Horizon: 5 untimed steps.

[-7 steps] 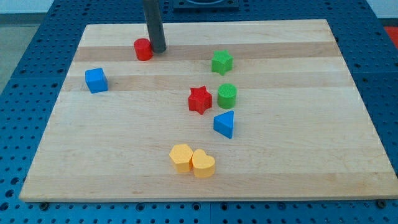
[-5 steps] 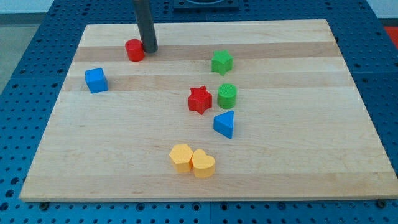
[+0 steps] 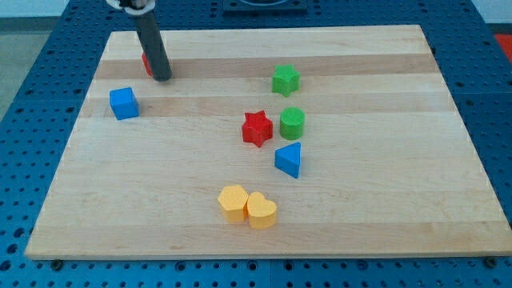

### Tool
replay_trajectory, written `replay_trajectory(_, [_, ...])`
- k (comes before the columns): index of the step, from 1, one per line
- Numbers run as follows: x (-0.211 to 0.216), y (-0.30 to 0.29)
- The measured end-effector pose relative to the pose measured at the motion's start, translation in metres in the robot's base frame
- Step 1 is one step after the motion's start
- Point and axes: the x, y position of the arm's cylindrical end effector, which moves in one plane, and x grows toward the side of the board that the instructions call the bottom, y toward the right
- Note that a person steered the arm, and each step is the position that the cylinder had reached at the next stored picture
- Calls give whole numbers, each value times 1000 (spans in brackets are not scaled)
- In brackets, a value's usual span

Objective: Push the red circle to the top left

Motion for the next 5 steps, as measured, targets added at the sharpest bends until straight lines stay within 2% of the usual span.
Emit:
replay_trajectory(3, [5, -15])
replay_trajectory(4, [5, 23])
replay_trajectory(5, [4, 31])
